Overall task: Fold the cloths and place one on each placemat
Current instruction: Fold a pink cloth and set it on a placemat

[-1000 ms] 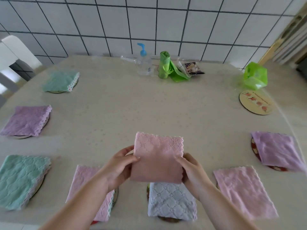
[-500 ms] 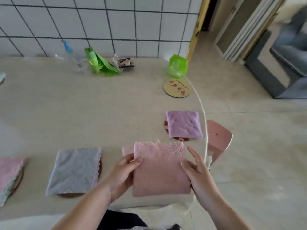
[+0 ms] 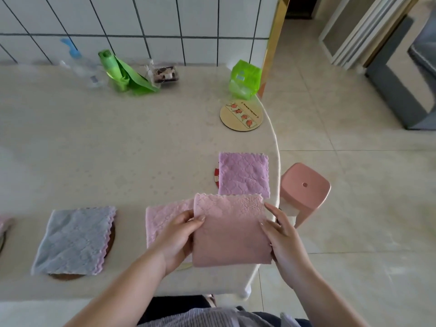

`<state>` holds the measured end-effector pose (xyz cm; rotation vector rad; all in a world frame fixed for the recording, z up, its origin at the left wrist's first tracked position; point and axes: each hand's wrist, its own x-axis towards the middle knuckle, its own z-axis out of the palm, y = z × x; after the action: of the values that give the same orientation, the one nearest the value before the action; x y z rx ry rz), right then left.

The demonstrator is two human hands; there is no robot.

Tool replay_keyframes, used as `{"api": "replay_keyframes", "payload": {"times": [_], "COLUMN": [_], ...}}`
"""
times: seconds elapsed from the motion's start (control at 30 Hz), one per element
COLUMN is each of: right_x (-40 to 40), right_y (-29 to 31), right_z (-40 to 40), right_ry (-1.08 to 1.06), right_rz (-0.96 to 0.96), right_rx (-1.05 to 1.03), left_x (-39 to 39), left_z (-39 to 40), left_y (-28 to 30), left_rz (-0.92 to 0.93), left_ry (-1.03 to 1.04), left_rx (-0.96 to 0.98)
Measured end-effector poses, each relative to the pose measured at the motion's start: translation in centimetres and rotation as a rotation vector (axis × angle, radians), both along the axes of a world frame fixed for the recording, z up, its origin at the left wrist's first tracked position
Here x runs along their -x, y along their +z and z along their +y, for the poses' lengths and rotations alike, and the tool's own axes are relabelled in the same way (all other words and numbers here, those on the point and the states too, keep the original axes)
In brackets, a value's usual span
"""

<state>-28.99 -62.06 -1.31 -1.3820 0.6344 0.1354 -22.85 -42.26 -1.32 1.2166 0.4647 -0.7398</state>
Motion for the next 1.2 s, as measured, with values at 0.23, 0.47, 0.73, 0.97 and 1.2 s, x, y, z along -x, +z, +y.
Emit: {"api": "replay_keyframes", "payload": {"times": [0.23,0.47,0.73,0.97,1.2], "right_x": [-4.6,-15.3,-31.1,-37.4,-38.4], "right_y": [-0.5,-1.3,-3.9,-7.0,-9.2], "right_z": [-3.1,-8.8,-13.7,-15.0,-15.5], "right_ry": [-0.063,-0.011,0.136,0.194,0.346], "right_rz": [0.054,0.050,-0.069,-0.084,-0.066], "right_rx": [-0.069,-0.148,0.070,0.210,0.447], "left_x": [-6.0,-15.9,-30.2,-35.3,-36.7], "left_z": [-2.9,-7.4,-12.7,-14.1,-13.5], "left_y": [-0.5,-0.9,-2.1,-4.9,-6.0], "left_rz": [0.011,-0.085,-0.348,-0.367,-0.431], "left_ry": [-0.117,-0.166,-0.021,-0.113,-0.301], "left_rx": [-0.048,-0.212,-0.364,-0.428,-0.535]}}
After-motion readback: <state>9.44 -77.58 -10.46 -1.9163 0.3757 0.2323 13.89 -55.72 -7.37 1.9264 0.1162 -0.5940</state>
